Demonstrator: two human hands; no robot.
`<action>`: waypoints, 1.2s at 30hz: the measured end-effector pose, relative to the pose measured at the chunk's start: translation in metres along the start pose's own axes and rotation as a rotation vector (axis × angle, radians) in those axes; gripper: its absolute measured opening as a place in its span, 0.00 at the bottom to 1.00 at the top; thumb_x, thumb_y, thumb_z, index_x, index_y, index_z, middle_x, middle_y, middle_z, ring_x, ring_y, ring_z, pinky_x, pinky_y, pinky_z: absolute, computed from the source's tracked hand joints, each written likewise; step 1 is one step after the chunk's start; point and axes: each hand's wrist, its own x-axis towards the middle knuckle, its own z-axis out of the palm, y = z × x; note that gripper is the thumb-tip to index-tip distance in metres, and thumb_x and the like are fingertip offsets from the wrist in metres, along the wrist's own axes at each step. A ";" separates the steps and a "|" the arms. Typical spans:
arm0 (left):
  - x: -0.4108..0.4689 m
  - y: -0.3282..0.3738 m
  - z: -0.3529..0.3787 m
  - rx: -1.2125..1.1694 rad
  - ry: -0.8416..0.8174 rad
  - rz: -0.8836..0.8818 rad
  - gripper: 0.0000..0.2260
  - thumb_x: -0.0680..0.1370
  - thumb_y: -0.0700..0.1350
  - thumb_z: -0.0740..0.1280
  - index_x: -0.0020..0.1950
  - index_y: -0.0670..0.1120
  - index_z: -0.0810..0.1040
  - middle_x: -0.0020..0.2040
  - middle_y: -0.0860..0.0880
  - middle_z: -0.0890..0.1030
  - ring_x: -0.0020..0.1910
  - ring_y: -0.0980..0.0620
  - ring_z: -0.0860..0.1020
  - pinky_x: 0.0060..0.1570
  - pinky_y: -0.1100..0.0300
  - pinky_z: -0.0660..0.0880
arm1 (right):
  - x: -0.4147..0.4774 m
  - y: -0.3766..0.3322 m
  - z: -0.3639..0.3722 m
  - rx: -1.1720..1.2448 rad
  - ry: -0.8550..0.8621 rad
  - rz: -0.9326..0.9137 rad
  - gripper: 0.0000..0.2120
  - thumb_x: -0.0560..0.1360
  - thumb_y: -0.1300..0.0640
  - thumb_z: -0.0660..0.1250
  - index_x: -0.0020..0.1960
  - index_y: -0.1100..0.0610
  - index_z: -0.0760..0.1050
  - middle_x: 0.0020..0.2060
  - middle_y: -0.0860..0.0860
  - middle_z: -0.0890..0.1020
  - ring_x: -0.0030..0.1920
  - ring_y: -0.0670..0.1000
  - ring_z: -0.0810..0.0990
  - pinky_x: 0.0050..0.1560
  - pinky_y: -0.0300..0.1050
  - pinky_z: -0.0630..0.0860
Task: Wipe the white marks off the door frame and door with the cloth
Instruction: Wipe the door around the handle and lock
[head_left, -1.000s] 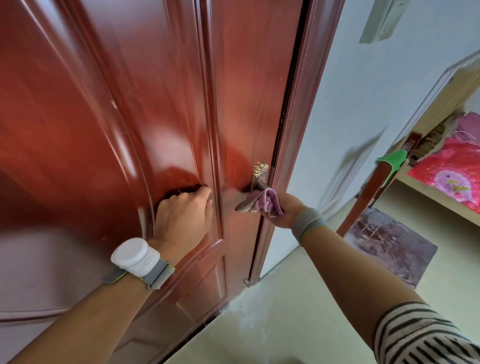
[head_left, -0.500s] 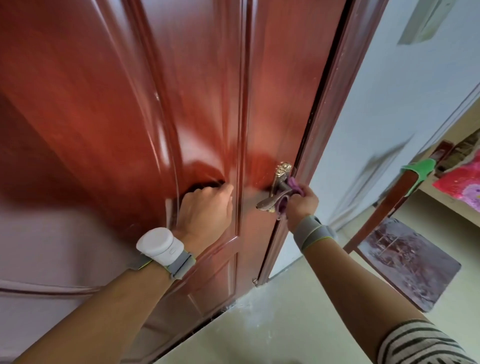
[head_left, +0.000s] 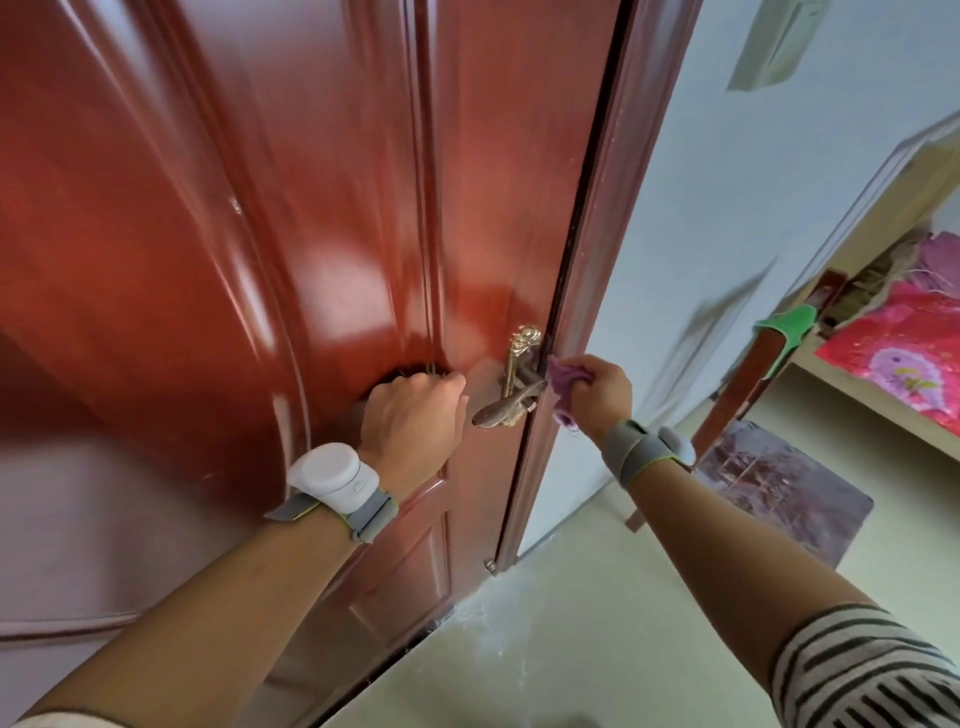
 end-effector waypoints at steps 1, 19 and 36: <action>0.002 0.002 0.002 -0.001 -0.007 0.006 0.10 0.82 0.50 0.63 0.54 0.49 0.82 0.45 0.48 0.85 0.42 0.41 0.83 0.38 0.54 0.72 | -0.002 0.004 0.002 -0.003 -0.017 0.049 0.22 0.69 0.75 0.50 0.41 0.59 0.80 0.33 0.58 0.80 0.18 0.52 0.72 0.21 0.35 0.65; 0.010 0.004 0.010 -0.100 -0.153 0.016 0.10 0.81 0.52 0.64 0.54 0.50 0.82 0.46 0.50 0.84 0.45 0.43 0.82 0.41 0.52 0.75 | -0.001 0.033 0.030 0.678 -0.242 0.794 0.12 0.81 0.61 0.55 0.41 0.57 0.72 0.27 0.53 0.75 0.19 0.46 0.72 0.18 0.34 0.68; 0.008 0.002 0.004 -0.143 -0.155 0.009 0.11 0.81 0.50 0.63 0.56 0.47 0.81 0.50 0.50 0.84 0.48 0.43 0.82 0.44 0.50 0.78 | -0.035 0.042 0.041 -0.295 0.073 -0.227 0.08 0.71 0.64 0.66 0.44 0.57 0.83 0.52 0.52 0.77 0.50 0.51 0.76 0.49 0.33 0.68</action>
